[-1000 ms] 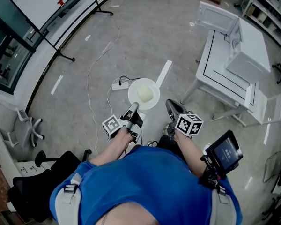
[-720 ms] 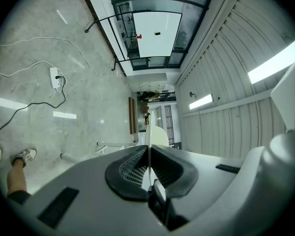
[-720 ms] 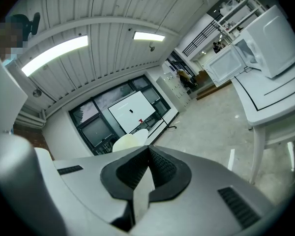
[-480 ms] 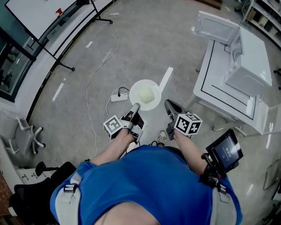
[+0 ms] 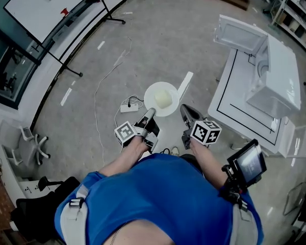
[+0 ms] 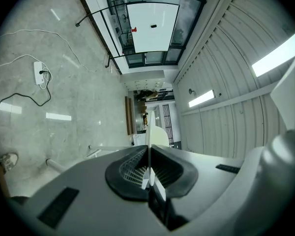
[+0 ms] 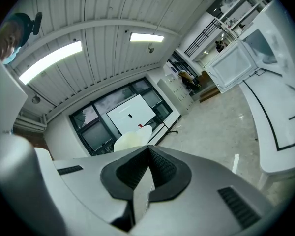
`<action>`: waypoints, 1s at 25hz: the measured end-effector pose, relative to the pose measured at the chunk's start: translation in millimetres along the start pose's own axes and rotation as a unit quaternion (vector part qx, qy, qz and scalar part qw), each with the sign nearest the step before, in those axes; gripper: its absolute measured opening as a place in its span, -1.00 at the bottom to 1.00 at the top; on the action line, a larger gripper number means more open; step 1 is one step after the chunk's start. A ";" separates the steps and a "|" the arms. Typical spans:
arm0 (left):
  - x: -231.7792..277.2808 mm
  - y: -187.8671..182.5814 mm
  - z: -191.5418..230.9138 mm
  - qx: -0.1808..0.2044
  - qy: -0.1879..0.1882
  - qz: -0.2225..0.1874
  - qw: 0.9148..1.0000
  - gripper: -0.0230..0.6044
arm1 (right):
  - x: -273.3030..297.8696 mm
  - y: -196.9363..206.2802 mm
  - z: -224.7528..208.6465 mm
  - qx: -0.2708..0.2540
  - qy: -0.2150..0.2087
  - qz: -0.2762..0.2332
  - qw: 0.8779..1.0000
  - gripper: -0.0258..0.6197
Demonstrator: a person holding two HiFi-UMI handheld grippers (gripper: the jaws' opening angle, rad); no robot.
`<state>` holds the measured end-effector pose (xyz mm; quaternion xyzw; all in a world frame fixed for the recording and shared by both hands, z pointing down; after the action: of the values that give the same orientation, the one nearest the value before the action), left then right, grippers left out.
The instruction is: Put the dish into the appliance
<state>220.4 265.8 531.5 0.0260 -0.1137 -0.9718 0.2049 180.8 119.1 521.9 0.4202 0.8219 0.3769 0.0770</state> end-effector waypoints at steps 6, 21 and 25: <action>28.1 -6.4 11.6 -0.020 -0.017 -0.010 1.000 -0.87 | 12.1 -20.6 -23.5 0.013 -0.002 -0.004 1.000 -0.92; 123.0 -74.1 30.3 -0.008 -0.003 0.056 0.998 -0.87 | 79.9 -67.7 -57.3 0.027 0.041 -0.044 0.998 -0.92; 161.2 -101.5 32.3 -0.012 0.010 0.078 0.997 -0.87 | 108.7 -89.0 -64.3 0.026 0.057 -0.062 0.996 -0.92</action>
<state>30.0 297.8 538.7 0.0245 -0.1016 -0.9539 0.2813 26.9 132.5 526.9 0.3481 0.8591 0.3729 0.0427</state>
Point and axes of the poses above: the fingertips, and each gripper's own axes: x forward along the fingers, z to its left, y out of its underside, the point moved 1 cm from there along -x, backward along the fingers, and after that the axes turned 8 degrees about x, right-handed, at the moved point
